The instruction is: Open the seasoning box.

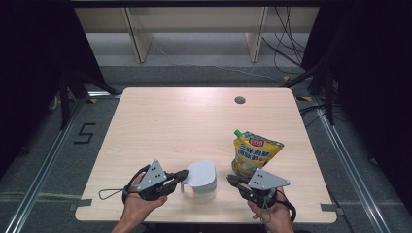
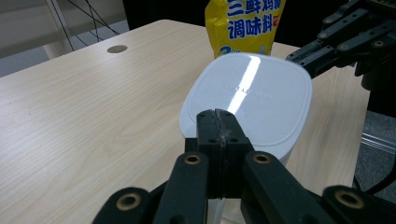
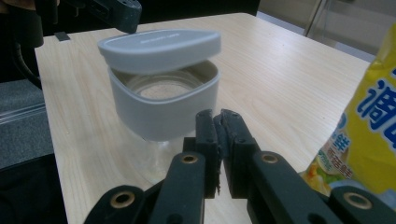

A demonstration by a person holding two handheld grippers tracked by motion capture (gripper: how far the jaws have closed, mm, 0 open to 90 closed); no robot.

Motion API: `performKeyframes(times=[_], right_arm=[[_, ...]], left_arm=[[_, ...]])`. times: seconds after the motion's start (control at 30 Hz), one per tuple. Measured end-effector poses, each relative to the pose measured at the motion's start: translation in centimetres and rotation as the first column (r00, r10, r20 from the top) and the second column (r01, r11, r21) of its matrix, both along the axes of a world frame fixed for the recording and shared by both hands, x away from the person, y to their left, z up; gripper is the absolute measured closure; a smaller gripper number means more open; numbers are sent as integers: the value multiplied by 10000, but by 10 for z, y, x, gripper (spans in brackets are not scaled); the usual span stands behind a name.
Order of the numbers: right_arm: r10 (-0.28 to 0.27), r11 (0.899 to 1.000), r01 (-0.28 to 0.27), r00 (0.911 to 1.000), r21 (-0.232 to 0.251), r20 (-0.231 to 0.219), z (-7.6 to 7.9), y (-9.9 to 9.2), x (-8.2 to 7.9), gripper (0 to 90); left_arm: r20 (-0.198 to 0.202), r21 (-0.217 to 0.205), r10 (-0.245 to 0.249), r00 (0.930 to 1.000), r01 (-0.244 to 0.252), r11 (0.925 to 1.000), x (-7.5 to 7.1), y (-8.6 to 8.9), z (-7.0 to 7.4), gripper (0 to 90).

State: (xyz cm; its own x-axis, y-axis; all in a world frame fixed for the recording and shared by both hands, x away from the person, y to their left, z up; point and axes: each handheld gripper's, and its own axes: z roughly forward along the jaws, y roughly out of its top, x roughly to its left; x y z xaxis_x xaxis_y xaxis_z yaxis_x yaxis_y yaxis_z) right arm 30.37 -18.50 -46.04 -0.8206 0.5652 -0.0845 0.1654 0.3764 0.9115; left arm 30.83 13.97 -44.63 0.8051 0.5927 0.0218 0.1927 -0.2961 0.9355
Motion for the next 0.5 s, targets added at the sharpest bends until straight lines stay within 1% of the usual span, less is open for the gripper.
performKeyframes(times=[0.03,0.07,0.1,0.13,0.2,0.23,0.3,0.33,0.37,0.4,0.43,0.5], right_arm=[[155,9998,-155,9999,92,-11,0,2,1,871],[-14,10000,14,10000,27,66,1,2,0,872],[26,9999,-26,10000,100,-22,1,3,0,874],[10,9999,-10,10000,118,0,2,3,0,875],[95,9998,-96,9999,167,43,2,5,0,877],[241,9995,-242,9997,207,41,5,6,0,877],[255,9994,-258,9996,238,98,6,9,-1,877],[103,9993,-103,9999,365,8,6,11,-3,877],[103,9993,-103,9999,365,8,6,11,-3,877],[349,9988,-355,9992,334,190,7,14,-1,877],[381,9989,-386,9991,260,175,8,14,-1,877],[364,9987,-373,9990,360,242,9,17,-1,877]], left_arm=[[9,7,174,9998,-174,9998,0,1,-1,892],[-73,-87,140,9999,-140,9999,1,1,-2,892],[-80,-39,148,9999,-149,9999,1,2,-3,893],[-64,2,169,9998,-169,9999,1,3,-4,892],[-73,-75,197,9998,-198,9998,2,3,-5,893],[-134,-139,183,9997,-185,9997,3,4,-6,892],[-103,-92,167,9998,-167,9998,3,4,-5,892],[-103,-92,167,9998,-167,9998,3,4,-5,892],[-112,-124,171,9998,-173,9998,2,4,-5,892],[-77,-127,222,9997,-223,9997,2,4,-5,892],[-64,-151,228,9997,-229,9996,2,3,-5,892],[-46,-102,199,9998,-199,9997,2,3,-5,891]])
